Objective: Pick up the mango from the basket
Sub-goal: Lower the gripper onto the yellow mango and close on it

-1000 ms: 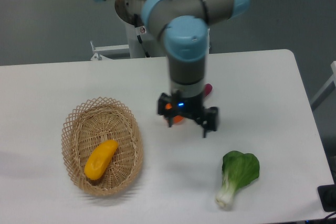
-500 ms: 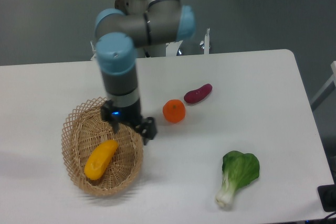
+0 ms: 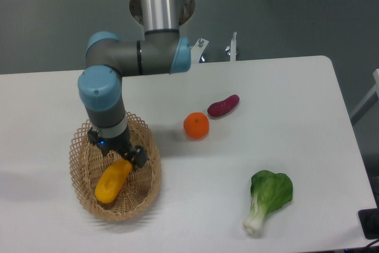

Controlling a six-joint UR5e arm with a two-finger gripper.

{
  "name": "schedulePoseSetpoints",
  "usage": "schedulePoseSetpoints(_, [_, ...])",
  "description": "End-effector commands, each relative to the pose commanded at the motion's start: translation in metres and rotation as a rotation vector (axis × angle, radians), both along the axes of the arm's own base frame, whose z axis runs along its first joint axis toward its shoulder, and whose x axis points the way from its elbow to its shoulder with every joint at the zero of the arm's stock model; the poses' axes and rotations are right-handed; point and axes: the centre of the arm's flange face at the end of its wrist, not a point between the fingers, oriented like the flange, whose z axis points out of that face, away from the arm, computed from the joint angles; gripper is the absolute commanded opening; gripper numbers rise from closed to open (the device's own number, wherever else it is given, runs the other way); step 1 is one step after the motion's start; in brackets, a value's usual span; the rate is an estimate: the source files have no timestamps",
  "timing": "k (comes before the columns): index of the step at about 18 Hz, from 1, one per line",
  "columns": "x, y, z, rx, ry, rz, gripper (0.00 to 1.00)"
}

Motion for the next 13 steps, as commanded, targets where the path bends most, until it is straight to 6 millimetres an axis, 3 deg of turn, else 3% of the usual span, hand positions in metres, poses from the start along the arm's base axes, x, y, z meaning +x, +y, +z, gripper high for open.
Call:
schedulePoseSetpoints(10, [-0.001,0.011,-0.016,0.013,0.028,0.017,0.99])
schedulePoseSetpoints(13, [-0.002,0.014,-0.015,0.015,0.03,0.016,0.68])
